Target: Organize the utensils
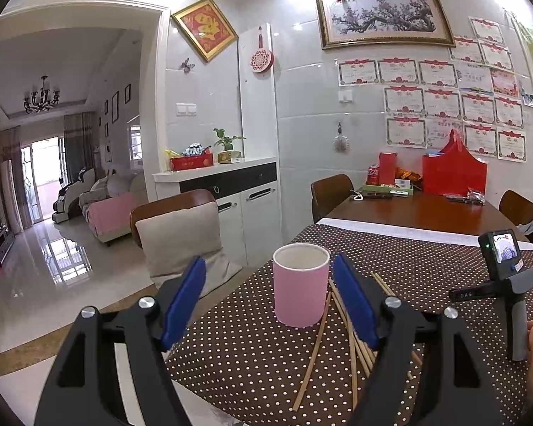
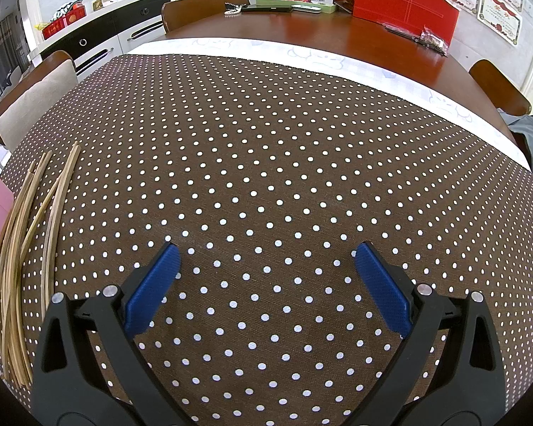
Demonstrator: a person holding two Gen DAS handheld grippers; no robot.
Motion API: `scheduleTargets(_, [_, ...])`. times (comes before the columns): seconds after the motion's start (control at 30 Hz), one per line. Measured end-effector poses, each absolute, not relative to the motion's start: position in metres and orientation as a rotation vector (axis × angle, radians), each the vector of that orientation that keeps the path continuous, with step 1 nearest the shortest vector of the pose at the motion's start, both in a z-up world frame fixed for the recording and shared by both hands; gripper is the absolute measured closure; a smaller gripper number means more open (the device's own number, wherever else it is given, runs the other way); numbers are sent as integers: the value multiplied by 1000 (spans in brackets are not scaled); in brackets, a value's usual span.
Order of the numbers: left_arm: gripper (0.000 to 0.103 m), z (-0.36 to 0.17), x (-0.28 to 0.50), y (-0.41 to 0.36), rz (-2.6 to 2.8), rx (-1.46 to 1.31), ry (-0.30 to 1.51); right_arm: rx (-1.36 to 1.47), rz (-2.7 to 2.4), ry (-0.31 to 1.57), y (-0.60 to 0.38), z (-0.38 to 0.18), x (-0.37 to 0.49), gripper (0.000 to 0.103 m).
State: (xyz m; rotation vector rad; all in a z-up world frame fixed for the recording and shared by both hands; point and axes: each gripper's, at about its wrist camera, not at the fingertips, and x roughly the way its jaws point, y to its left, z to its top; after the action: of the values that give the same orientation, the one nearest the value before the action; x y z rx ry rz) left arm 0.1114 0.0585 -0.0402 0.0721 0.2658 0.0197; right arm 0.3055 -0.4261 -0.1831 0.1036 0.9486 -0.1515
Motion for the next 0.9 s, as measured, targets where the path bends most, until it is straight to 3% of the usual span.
scheduleTargets(0.9, [30,-41,116,65,51,65,268,104,-151,949,-426,-183,305,6])
